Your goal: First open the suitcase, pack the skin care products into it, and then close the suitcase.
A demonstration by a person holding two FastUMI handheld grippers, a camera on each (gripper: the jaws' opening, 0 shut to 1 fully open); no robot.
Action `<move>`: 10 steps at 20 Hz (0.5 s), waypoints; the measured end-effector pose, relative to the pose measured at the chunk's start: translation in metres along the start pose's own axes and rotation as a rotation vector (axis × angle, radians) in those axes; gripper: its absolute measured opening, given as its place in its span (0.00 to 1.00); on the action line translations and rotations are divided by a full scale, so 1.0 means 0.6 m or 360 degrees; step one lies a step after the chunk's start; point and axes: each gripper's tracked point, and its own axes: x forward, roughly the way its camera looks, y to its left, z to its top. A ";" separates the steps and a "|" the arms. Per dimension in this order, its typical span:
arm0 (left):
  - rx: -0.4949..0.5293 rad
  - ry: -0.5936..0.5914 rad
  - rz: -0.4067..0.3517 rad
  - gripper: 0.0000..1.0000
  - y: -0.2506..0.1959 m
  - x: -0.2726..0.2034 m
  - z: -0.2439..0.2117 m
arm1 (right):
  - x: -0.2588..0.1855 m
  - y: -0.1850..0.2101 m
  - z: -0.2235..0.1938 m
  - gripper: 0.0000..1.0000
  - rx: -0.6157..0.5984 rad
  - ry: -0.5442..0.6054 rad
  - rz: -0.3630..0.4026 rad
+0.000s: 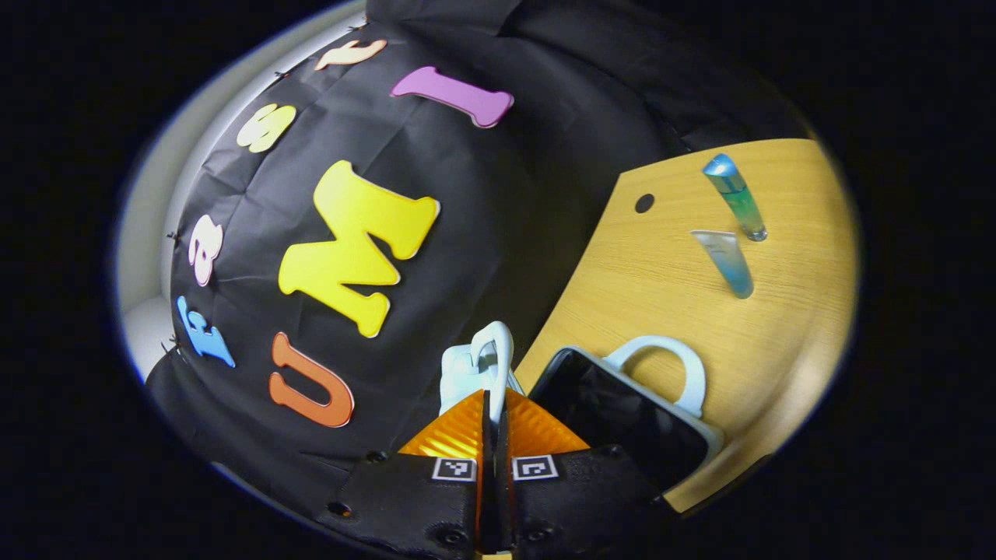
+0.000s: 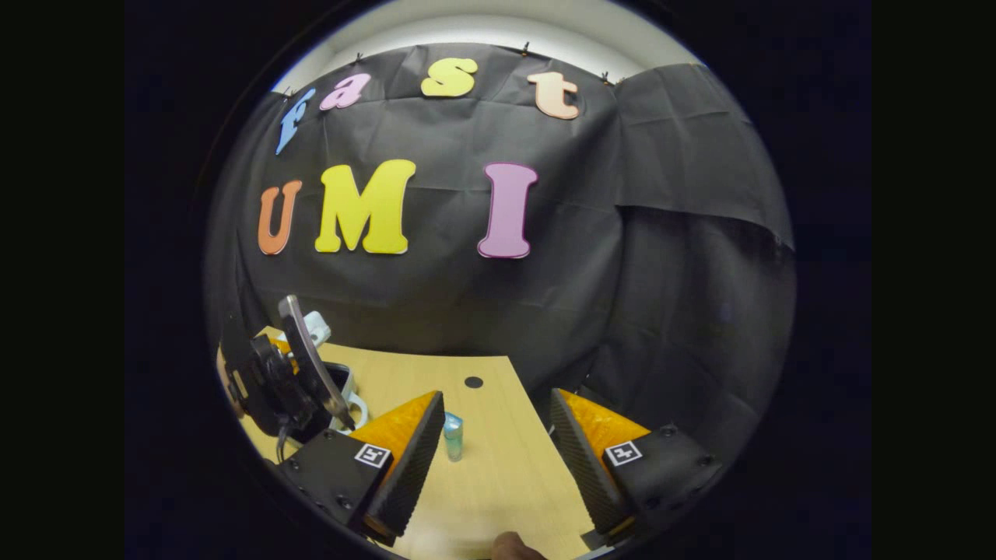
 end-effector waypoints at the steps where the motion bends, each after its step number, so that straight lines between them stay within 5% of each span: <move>1: -0.0050 -0.0003 0.0019 0.03 0.025 -0.003 -0.013 | -0.002 0.015 0.005 0.81 -0.0003 -0.0010 0.0000; 10: -0.0272 -0.0081 0.0196 0.03 0.201 -0.012 -0.183 | -0.023 0.190 0.033 0.81 -0.0075 -0.0058 0.0065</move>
